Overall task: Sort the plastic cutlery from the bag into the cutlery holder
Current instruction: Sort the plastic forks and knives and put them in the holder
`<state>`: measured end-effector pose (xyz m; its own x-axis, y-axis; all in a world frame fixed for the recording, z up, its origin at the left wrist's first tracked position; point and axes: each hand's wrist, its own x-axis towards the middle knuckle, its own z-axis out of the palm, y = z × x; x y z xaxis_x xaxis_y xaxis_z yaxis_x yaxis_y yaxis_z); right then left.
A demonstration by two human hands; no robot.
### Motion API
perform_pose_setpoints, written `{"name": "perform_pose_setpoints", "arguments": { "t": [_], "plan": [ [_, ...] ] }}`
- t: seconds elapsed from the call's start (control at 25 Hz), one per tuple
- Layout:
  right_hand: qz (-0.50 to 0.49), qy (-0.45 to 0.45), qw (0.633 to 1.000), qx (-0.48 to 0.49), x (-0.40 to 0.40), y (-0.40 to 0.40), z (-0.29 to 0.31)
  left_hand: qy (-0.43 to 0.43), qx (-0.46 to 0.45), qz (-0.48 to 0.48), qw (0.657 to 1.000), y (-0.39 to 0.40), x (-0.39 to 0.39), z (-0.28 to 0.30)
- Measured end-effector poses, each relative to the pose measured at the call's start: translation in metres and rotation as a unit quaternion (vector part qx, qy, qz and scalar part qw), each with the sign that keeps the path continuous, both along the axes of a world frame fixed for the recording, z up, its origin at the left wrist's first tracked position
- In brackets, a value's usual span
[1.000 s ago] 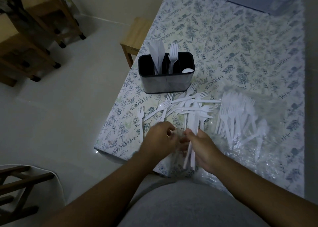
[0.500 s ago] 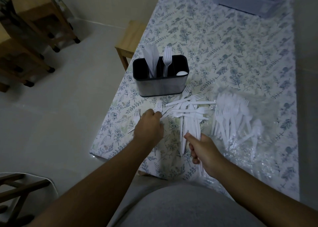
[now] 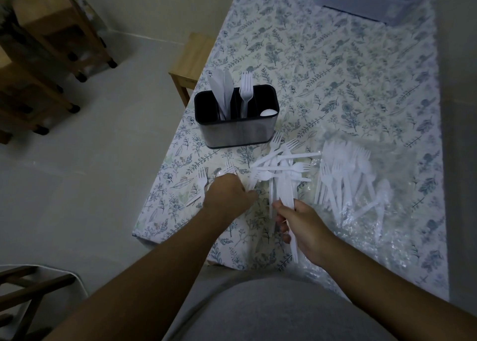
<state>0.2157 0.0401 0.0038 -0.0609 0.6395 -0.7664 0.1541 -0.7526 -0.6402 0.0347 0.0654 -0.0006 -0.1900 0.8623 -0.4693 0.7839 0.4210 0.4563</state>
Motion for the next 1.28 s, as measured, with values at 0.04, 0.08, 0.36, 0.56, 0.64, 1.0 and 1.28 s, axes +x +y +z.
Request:
{"name": "perform_pose_setpoints", "arguments": {
  "t": [0.04,0.08,0.36,0.56,0.64,1.0,1.28],
  "plan": [
    [-0.013,0.013,1.0,-0.007,-0.001,0.001,0.0,-0.016,-0.002,0.015,1.0,-0.003,0.001,0.003],
    [-0.028,0.029,0.999,-0.017,-0.002,0.002,0.001,-0.032,-0.003,0.029,0.999,-0.006,0.002,0.006],
    [-0.052,0.126,0.989,-0.064,-0.013,0.009,0.01,-0.166,-0.047,0.111,0.979,-0.02,0.001,0.018],
    [-0.079,0.079,0.991,-0.071,-0.008,0.006,0.011,-0.237,-0.092,0.032,0.967,-0.032,0.022,0.023],
    [-0.092,0.034,0.994,-0.042,0.004,0.004,0.009,-0.175,-0.043,0.008,0.984,-0.022,0.027,0.016],
    [-0.146,0.071,0.982,-0.1,0.033,-0.001,0.008,0.021,-0.027,-0.087,0.996,0.012,0.043,-0.001],
    [-0.058,0.041,0.997,-0.04,0.02,-0.002,0.005,-0.053,-0.064,-0.091,0.992,-0.033,0.023,0.019]
  ]
}}
